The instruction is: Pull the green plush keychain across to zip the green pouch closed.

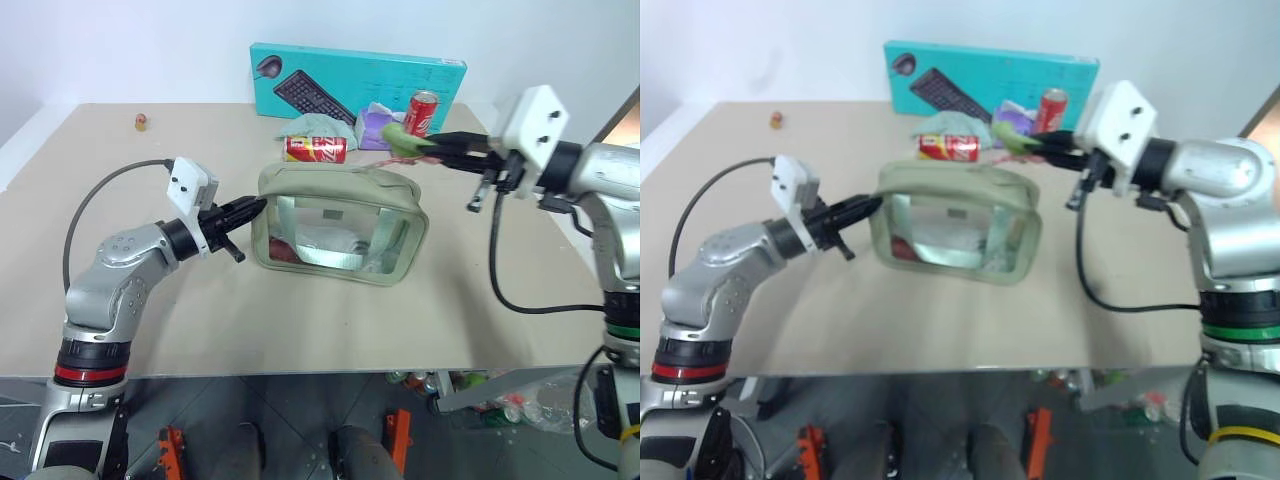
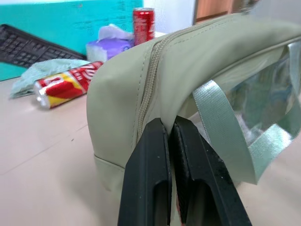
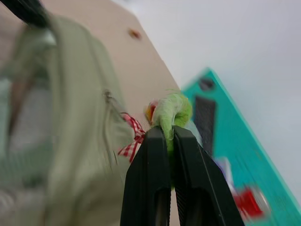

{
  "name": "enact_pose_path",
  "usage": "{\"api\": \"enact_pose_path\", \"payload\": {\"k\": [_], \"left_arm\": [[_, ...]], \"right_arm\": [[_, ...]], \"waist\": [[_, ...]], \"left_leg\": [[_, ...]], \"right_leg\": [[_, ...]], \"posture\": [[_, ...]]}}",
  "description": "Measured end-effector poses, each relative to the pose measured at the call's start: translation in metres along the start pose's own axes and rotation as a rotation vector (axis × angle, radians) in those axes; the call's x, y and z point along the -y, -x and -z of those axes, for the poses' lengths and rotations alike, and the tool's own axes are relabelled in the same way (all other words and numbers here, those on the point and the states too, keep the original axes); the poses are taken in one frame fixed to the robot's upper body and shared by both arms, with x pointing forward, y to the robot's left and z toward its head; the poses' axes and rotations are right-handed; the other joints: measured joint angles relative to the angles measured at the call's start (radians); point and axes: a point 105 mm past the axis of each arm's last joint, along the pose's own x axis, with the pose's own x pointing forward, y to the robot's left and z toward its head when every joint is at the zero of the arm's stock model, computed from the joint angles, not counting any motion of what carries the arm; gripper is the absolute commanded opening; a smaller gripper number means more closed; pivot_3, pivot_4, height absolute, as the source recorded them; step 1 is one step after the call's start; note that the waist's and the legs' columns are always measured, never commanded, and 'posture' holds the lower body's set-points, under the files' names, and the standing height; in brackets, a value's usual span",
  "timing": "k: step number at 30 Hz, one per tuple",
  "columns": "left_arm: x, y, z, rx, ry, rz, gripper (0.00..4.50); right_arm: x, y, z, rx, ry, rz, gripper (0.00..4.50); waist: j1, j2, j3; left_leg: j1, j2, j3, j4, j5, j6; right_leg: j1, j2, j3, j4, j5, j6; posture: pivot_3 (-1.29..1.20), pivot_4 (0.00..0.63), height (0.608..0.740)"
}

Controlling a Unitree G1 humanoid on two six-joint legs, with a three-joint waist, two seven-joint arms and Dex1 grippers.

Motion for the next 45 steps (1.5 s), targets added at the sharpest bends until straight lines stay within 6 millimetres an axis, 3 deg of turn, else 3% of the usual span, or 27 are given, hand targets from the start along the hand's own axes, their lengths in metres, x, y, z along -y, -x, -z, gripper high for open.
{"api": "enact_pose_path", "payload": {"k": [4, 7, 13, 18, 29, 41, 45], "left_arm": [[-0.004, -0.001, 0.002, 0.019, -0.012, -0.068, 0.00], [-0.002, -0.002, 0.003, 0.037, -0.011, -0.092, 0.00], [-0.004, -0.004, 0.001, 0.058, -0.020, -0.144, 0.00], [-0.005, -0.002, 0.005, 0.052, -0.017, -0.152, 0.00], [-0.003, -0.001, 0.008, 0.054, -0.004, -0.156, 0.00], [-0.005, 0.003, 0.011, 0.041, 0.007, -0.155, 0.00], [-0.005, 0.009, 0.012, 0.031, 0.050, -0.129, 1.26]], "right_arm": [[0.012, 0.020, 0.017, -0.056, -0.032, 0.121, 0.06], [0.005, 0.030, 0.037, -0.120, -0.076, 0.169, 0.06], [-0.026, 0.037, 0.072, -0.204, -0.219, 0.259, 0.06], [-0.070, 0.028, 0.097, -0.265, -0.340, 0.253, 0.06], [-0.135, 0.002, 0.121, -0.334, -0.356, 0.112, 0.06], [-0.139, -0.019, 0.123, -0.274, -0.373, 0.099, 0.06], [-0.119, -0.011, 0.119, -0.229, -0.510, 0.175, 1.23]], "waist": [[0.000, 0.000, 0.000], [0.000, 0.000, 0.000], [-0.001, 0.000, 0.000], [-0.003, 0.000, 0.000], [-0.005, 0.000, 0.000], [-0.010, -0.001, -0.001], [-0.011, -0.001, 0.000]], "left_leg": [[0.001, 0.000, 0.000, 0.000, 0.000, 0.000], [0.001, 0.000, 0.000, 0.000, 0.000, 0.000], [0.001, 0.000, 0.001, 0.000, 0.000, 0.000], [0.001, 0.000, 0.001, 0.000, 0.000, 0.000], [0.002, 0.000, 0.001, 0.001, 0.000, 0.000], [0.004, 0.000, 0.001, 0.001, 0.000, -0.001], [0.003, 0.000, 0.001, 0.000, 0.000, 0.000]], "right_leg": [[0.000, 0.000, 0.001, 0.000, 0.000, 0.000], [0.000, 0.000, 0.001, 0.000, 0.000, 0.000], [0.001, 0.000, 0.002, 0.000, 0.001, 0.001], [0.001, 0.000, 0.002, 0.000, 0.001, 0.001], [0.002, 0.001, 0.002, 0.000, 0.001, 0.002], [0.003, 0.001, 0.002, 0.000, 0.002, 0.002], [0.003, 0.001, 0.002, 0.000, 0.002, 0.001]], "posture": [[0.00, 0.150, 0.740], [0.00, 0.150, 0.740], [0.00, 0.150, 0.740], [0.00, 0.150, 0.740], [0.00, 0.150, 0.740], [0.00, 0.150, 0.740], [0.00, 0.150, 0.740]]}}
